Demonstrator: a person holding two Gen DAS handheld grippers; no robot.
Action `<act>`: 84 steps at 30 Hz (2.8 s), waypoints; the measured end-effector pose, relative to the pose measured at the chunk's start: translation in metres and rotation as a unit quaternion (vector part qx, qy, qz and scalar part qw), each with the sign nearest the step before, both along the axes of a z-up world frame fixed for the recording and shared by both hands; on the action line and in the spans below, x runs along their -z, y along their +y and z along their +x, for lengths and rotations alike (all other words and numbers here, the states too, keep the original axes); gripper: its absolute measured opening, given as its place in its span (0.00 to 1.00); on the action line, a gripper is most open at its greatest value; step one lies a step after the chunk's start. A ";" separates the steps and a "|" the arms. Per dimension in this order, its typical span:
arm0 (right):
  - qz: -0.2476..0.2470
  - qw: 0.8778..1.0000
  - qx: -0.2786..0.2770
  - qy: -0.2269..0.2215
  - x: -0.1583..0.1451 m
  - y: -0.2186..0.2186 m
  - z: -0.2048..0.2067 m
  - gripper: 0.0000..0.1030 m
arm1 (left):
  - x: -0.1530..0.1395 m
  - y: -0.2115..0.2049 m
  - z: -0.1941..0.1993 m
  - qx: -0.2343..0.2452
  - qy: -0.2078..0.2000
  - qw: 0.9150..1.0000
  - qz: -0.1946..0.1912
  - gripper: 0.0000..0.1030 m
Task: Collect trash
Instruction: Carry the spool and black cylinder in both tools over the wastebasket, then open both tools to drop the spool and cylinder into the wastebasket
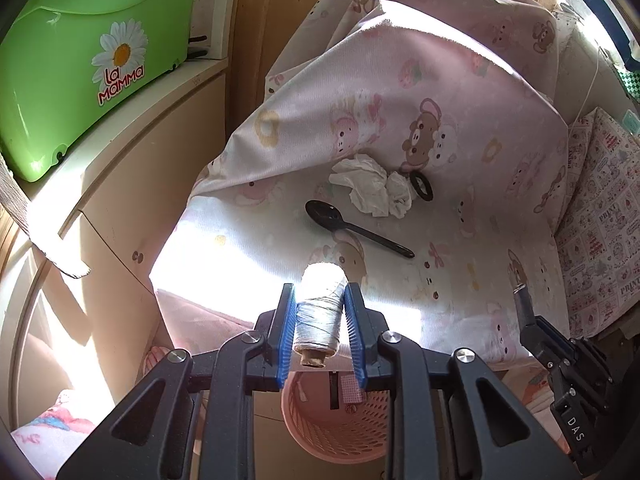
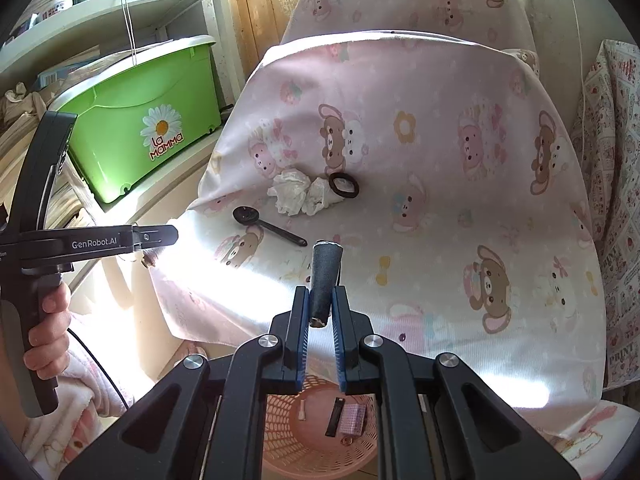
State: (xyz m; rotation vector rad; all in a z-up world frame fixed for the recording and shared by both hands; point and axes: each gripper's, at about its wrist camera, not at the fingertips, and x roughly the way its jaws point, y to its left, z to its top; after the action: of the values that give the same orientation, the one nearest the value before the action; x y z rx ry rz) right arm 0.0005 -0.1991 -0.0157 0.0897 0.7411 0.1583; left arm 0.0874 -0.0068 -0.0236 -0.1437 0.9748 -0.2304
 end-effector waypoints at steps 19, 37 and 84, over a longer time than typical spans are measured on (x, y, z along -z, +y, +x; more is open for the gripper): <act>-0.007 0.996 -0.061 0.057 0.029 0.035 -0.031 0.12 | 0.026 -0.011 -0.027 0.027 0.041 0.999 0.014 0.22; -0.025 0.986 -0.064 0.151 0.092 0.045 -0.022 0.12 | 0.075 -0.040 -0.028 0.044 0.091 0.992 0.080 0.22; -0.011 0.950 0.007 0.313 0.206 0.016 0.007 0.39 | 0.184 -0.071 -0.029 0.088 0.212 0.965 0.123 0.63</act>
State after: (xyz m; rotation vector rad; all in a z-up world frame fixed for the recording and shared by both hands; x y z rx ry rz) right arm 0.0078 -0.1834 -0.2220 0.1264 1.3765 0.1065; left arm 0.0588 -0.0777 -0.2078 0.1293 1.4364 -0.2431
